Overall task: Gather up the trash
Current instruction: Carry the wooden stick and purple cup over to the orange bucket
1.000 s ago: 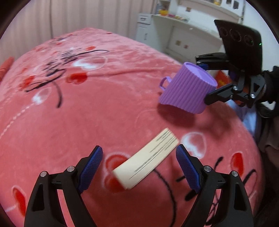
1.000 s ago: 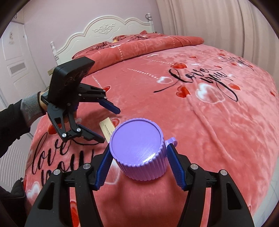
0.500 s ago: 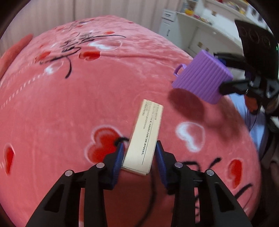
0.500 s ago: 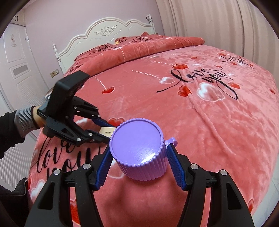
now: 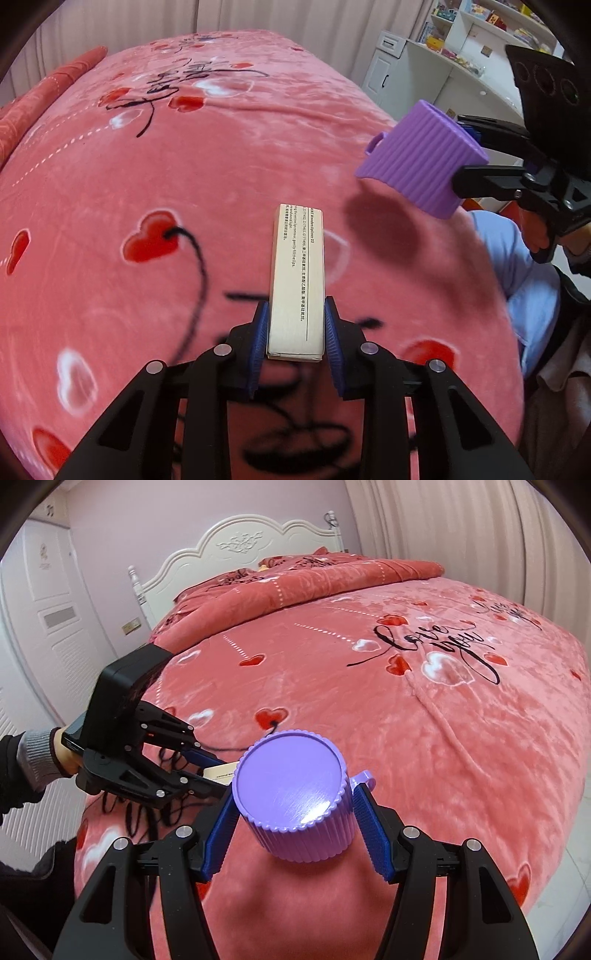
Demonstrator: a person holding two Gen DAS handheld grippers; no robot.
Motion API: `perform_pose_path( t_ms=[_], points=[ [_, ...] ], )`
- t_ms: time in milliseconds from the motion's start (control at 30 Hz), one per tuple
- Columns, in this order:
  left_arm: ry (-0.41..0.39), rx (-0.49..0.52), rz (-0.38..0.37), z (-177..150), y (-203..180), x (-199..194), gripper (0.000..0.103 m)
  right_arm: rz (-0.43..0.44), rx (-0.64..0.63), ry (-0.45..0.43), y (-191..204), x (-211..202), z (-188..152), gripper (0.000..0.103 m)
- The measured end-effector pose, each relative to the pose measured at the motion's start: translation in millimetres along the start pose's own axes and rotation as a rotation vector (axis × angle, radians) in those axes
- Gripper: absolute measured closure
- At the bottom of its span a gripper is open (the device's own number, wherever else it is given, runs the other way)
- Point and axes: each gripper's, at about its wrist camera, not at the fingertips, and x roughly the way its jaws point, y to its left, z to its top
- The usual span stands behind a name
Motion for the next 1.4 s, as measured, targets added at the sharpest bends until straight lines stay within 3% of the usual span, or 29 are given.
perform_pose_path(
  t_ms=[800, 1067, 1400],
  points=[
    [-0.041, -0.013, 0.061, -50, -154, -71, 0.072, 0.083, -0.076, -0.045, 68, -137, -78, 0.041],
    [-0.057, 0.103, 0.053, -19, -206, -68, 0.072, 0.003, -0.025, -0.117, 41, -200, -105, 0.041],
    [-0.041, 0.319, -0.056, 56, -283, -15, 0.072, -0.173, 0.128, -0.184, -30, -285, -164, 0.041]
  ],
)
